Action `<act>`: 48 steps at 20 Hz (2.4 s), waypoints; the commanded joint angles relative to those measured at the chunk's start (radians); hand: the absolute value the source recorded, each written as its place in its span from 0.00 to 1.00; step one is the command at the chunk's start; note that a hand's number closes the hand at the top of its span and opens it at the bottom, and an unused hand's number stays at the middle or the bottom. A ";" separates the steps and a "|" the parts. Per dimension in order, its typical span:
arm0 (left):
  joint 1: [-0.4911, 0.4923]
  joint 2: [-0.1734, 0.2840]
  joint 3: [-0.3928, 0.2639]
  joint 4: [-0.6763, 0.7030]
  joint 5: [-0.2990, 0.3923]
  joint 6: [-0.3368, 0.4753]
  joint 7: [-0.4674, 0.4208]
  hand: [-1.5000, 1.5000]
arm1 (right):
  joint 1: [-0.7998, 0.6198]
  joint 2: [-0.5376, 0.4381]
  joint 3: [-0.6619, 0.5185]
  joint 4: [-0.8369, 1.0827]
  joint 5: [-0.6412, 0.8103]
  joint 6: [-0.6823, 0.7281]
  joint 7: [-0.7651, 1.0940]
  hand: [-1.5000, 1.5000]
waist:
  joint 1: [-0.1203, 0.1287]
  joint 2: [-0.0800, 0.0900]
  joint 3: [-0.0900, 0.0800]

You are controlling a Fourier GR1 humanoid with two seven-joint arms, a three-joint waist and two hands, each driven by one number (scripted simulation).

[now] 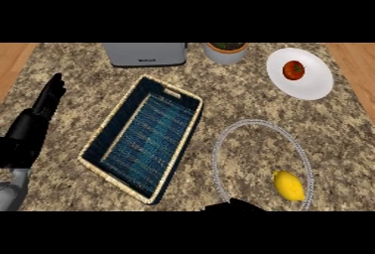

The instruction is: Pick the lemon from the placemat and place it in the basket

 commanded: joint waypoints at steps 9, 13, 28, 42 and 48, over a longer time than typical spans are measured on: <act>-0.018 -0.013 -0.003 0.028 -0.014 -0.020 -0.032 0.50 | -0.272 -0.476 -0.255 -0.402 0.407 0.085 0.265 0.00 | 0.005 0.003 -0.009; -0.026 -0.026 -0.015 -0.002 -0.011 -0.023 -0.005 0.50 | -0.340 -0.646 -0.236 -0.448 0.422 0.290 0.310 0.00 | 0.031 0.006 -0.005; -0.100 -0.068 0.052 0.046 -0.045 -0.115 0.008 0.50 | -0.471 -0.559 -0.193 -0.290 0.479 0.626 0.359 0.00 | 0.051 0.017 0.000; -0.092 -0.126 0.105 0.069 -0.115 -0.159 0.002 0.50 | -0.429 -0.506 -0.050 -0.066 0.916 0.536 0.129 0.00 | 0.049 0.017 0.001; 0.007 -0.185 0.098 0.005 -0.175 -0.142 -0.044 0.50 | -0.341 -0.500 -0.034 -0.009 1.062 0.415 0.039 0.00 | 0.045 0.014 0.000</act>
